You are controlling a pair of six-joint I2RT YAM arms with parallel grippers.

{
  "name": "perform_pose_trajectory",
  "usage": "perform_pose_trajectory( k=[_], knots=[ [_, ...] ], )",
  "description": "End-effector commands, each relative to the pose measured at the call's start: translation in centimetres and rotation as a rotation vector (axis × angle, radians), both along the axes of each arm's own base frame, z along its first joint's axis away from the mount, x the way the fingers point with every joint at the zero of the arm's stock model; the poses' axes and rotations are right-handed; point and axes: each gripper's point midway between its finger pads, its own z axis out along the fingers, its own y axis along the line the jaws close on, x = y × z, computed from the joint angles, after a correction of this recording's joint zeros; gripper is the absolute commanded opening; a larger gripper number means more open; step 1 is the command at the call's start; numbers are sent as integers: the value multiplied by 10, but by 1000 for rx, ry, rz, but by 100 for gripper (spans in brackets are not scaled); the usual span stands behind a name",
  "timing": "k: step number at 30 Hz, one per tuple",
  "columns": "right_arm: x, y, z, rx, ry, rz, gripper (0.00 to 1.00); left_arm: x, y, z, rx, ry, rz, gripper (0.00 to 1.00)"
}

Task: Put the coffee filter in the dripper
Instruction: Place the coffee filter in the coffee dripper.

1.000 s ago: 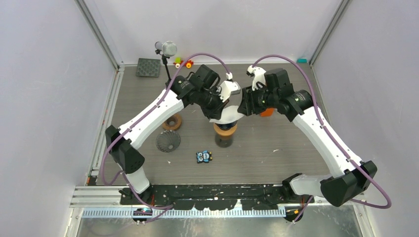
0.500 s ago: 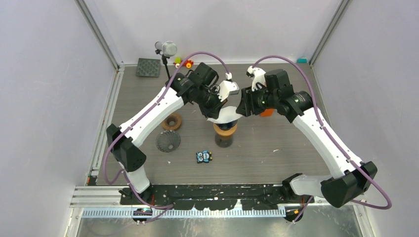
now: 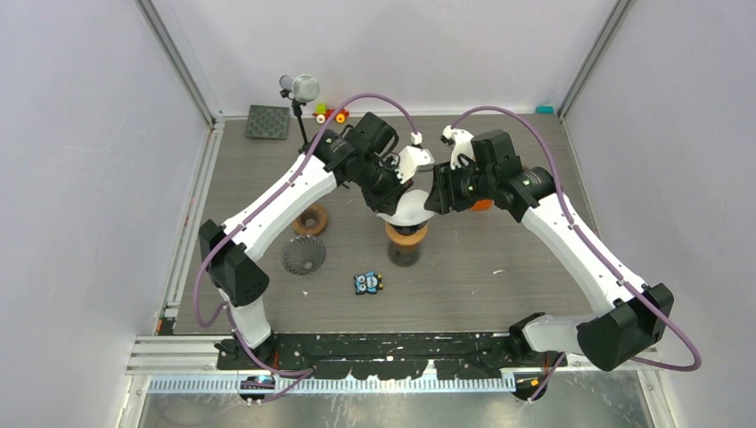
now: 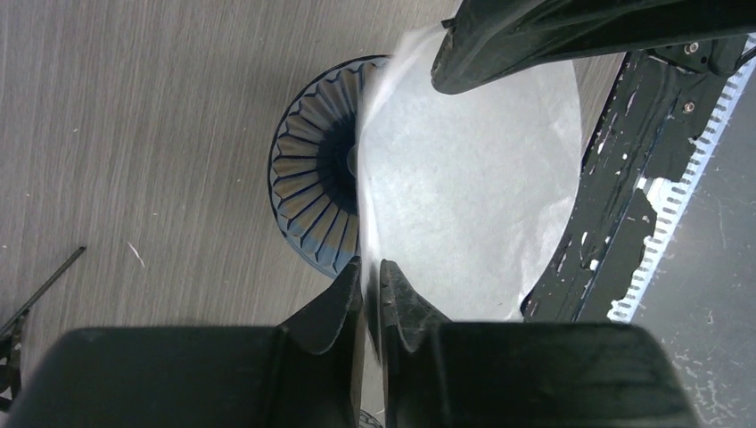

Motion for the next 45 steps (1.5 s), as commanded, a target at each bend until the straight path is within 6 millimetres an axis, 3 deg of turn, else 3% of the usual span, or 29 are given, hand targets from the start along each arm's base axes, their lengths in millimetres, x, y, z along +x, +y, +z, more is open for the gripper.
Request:
perform_pose_trajectory(
  k=[1, 7, 18, 30, 45],
  knots=[
    [11, 3, 5, 30, -34, -25, 49, 5, -1, 15, -30, -33, 7, 17],
    [13, 4, 3, 41, -22, -43, 48, 13, 2, 18, -33, -62, 69, 40],
    [16, 3, 3, 65, -22, -86, 46, 24, 12, 9, 2, -37, 253, 62],
    [19, 4, -6, 60, 7, -96, 45, 25, 14, 5, -33, 71, 390, 70],
    [18, 9, -16, 55, 36, -67, 45, 26, 11, -16, -21, 111, 420, 72]
  ],
)
